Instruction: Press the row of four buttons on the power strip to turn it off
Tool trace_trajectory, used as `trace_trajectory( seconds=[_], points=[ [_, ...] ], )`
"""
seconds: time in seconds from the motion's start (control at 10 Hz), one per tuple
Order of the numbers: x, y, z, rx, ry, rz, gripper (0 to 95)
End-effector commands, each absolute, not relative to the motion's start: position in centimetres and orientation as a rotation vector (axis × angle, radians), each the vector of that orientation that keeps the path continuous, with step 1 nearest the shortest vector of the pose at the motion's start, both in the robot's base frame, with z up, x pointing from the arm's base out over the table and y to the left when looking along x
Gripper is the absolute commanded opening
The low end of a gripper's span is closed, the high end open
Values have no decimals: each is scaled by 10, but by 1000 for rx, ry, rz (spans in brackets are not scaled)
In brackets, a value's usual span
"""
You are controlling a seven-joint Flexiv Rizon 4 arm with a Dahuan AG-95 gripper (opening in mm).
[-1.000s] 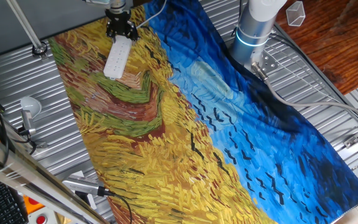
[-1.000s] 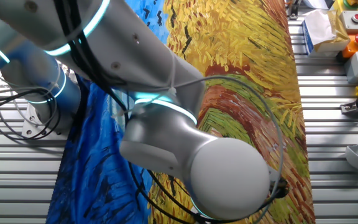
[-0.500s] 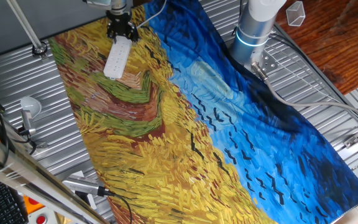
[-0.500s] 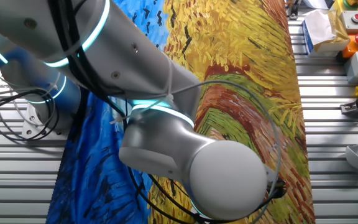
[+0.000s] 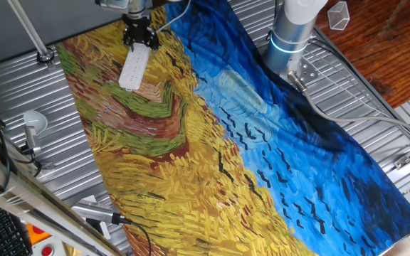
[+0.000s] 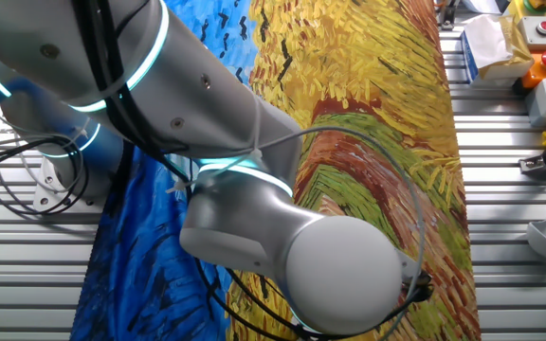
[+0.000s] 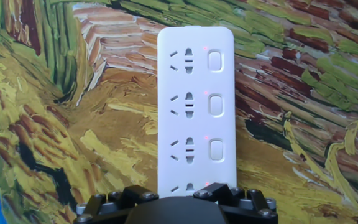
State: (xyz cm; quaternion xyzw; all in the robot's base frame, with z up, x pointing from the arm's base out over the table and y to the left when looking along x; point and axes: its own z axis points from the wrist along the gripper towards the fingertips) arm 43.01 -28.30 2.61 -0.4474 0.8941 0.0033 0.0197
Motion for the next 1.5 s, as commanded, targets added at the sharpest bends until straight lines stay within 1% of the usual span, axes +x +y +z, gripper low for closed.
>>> trace_trajectory(
  seconds=[0.1,1.5],
  points=[
    [430,-283,25,-1391,2772,9,760],
    [430,-281,3,-1413,2750,-19,760]
  ],
)
